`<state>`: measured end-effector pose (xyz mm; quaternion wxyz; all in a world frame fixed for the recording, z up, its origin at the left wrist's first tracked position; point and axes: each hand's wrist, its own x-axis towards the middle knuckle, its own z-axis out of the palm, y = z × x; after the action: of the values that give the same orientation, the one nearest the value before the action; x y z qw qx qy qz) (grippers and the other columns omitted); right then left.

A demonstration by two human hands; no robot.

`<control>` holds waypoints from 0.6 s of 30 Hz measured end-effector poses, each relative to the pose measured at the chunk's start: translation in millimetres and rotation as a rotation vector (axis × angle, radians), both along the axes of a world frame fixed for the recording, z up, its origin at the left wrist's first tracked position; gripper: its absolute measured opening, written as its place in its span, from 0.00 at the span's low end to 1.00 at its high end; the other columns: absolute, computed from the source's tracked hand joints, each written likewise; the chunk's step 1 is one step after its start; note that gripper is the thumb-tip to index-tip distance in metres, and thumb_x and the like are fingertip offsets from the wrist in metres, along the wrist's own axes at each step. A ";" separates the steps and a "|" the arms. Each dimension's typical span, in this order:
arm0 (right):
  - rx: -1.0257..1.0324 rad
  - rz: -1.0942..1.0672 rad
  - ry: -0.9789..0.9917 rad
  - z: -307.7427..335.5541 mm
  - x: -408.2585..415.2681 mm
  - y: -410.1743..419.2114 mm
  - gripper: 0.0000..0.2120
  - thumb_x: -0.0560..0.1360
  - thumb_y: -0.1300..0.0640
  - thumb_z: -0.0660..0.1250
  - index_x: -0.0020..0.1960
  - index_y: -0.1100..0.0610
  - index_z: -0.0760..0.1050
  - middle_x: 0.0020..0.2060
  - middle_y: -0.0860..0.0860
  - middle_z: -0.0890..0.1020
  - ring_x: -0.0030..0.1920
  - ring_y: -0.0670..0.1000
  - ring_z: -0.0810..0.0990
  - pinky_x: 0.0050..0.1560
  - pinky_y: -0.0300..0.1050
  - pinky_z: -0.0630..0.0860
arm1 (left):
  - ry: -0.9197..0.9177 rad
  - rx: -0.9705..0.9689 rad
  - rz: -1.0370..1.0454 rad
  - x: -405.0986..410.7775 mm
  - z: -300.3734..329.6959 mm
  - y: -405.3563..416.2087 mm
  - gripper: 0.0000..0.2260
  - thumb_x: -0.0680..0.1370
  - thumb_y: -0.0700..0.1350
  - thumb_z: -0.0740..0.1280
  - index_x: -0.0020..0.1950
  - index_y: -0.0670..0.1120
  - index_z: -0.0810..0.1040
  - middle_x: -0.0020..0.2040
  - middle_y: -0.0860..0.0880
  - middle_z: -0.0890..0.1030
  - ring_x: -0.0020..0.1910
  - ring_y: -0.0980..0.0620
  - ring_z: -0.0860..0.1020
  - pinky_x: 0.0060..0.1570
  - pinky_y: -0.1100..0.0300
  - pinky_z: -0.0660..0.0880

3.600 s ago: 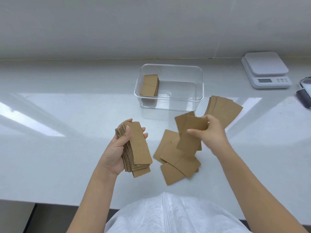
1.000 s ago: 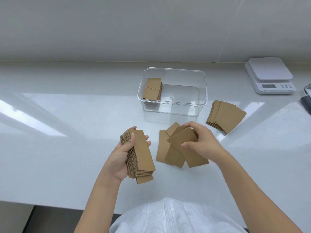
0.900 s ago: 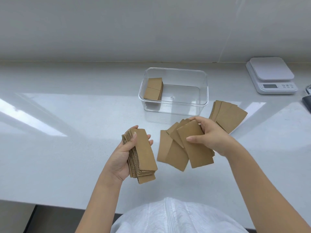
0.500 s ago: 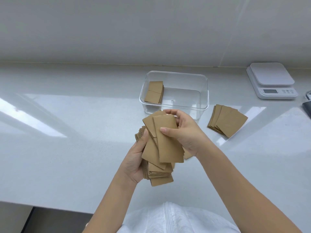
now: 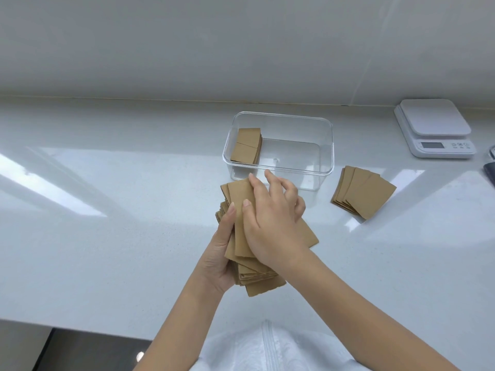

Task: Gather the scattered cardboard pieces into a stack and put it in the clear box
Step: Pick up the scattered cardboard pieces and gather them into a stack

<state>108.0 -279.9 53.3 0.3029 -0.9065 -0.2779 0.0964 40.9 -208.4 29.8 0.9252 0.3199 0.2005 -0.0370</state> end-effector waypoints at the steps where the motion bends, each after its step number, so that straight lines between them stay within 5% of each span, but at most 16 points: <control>1: -0.002 -0.014 -0.033 -2.1 -1.8 0.6 0.28 0.74 0.49 0.46 0.74 0.49 0.58 0.76 0.51 0.56 0.72 0.53 0.50 0.68 0.51 0.46 | 0.006 0.004 0.005 -1.4 -1.9 1.0 0.29 0.52 0.59 0.80 0.49 0.47 0.85 0.44 0.43 0.86 0.43 0.46 0.84 0.38 0.54 0.80; 5: 0.023 0.021 -0.162 -4.0 -9.2 1.0 0.29 0.72 0.49 0.45 0.71 0.51 0.65 0.75 0.50 0.60 0.70 0.52 0.51 0.66 0.51 0.46 | -0.037 0.016 0.050 -6.8 -6.9 6.1 0.25 0.55 0.53 0.81 0.50 0.46 0.85 0.44 0.44 0.85 0.43 0.47 0.84 0.40 0.54 0.80; 9: 0.098 0.136 -0.006 -2.8 -4.4 2.0 0.26 0.74 0.50 0.50 0.72 0.50 0.64 0.75 0.47 0.59 0.71 0.49 0.53 0.69 0.51 0.51 | -0.076 -0.031 0.079 -8.3 -7.0 8.0 0.24 0.55 0.50 0.80 0.49 0.45 0.85 0.44 0.43 0.85 0.42 0.46 0.84 0.42 0.52 0.80; 13: 0.468 -0.077 0.047 -10.3 24.2 -15.1 0.19 0.74 0.59 0.63 0.65 0.56 0.73 0.61 0.49 0.77 0.58 0.50 0.76 0.60 0.36 0.67 | -0.030 0.012 0.143 -10.6 -10.6 20.9 0.24 0.56 0.52 0.79 0.49 0.47 0.84 0.45 0.45 0.84 0.42 0.48 0.82 0.44 0.51 0.78; 15: 0.334 -0.199 0.001 -28.7 48.2 -31.8 0.18 0.73 0.62 0.66 0.63 0.57 0.74 0.57 0.52 0.78 0.56 0.53 0.77 0.58 0.38 0.69 | -0.020 0.003 0.185 -13.3 -12.8 30.9 0.23 0.57 0.52 0.79 0.50 0.47 0.84 0.46 0.46 0.83 0.44 0.49 0.81 0.46 0.52 0.76; 18: -0.113 -0.256 0.180 -62.2 68.4 -51.9 0.30 0.72 0.51 0.70 0.70 0.56 0.65 0.65 0.56 0.71 0.67 0.58 0.68 0.66 0.51 0.65 | -0.013 -0.007 0.242 -15.5 -15.6 40.2 0.22 0.58 0.52 0.79 0.50 0.48 0.84 0.47 0.48 0.82 0.46 0.50 0.79 0.49 0.52 0.74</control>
<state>176.4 -331.8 -9.0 0.2847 -0.9378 -0.1259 0.1534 25.4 -168.3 14.2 0.9254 0.2901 0.2315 0.0764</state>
